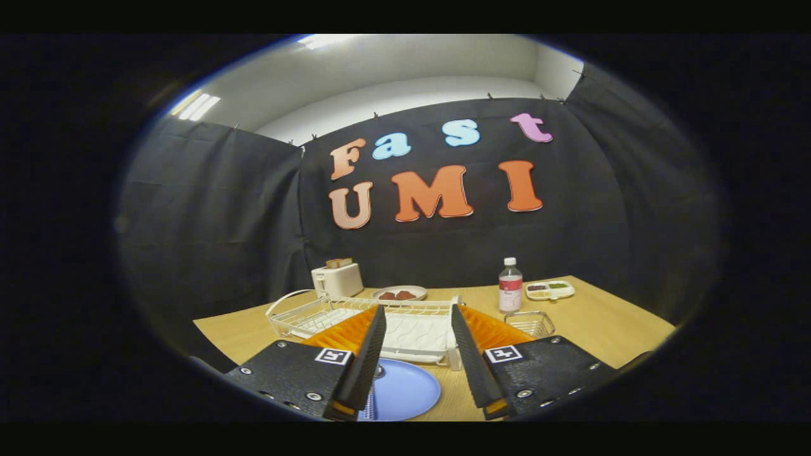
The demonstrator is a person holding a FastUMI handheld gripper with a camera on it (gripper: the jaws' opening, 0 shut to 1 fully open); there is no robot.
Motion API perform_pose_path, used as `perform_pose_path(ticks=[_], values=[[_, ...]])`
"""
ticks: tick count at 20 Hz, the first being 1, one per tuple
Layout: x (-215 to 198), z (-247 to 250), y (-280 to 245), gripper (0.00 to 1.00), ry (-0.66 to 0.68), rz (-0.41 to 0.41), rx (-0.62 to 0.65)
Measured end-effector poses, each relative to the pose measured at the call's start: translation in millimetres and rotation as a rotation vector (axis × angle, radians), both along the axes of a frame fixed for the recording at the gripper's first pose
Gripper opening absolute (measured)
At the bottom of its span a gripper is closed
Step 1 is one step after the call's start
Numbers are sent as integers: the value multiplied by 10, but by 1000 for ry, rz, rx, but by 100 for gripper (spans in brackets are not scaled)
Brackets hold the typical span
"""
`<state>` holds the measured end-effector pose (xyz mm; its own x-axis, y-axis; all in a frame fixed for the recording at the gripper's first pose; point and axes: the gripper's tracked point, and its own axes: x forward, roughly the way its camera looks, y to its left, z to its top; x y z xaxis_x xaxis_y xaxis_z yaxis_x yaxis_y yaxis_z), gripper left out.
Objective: Take the plate from the dish rack, then take the spoon from the basket and place it into the plate.
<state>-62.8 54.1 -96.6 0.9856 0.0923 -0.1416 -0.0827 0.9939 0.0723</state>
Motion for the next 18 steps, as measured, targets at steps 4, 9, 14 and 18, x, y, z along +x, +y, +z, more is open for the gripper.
perform_pose_path(ticks=[4,9,14,18], values=[[30,155,-62,74,-53,-65,-103],[61,224,-5,86,-78,-79,-119],[101,199,-9,86,-66,-100,-93],[119,146,27,87,-43,-92,-82]])
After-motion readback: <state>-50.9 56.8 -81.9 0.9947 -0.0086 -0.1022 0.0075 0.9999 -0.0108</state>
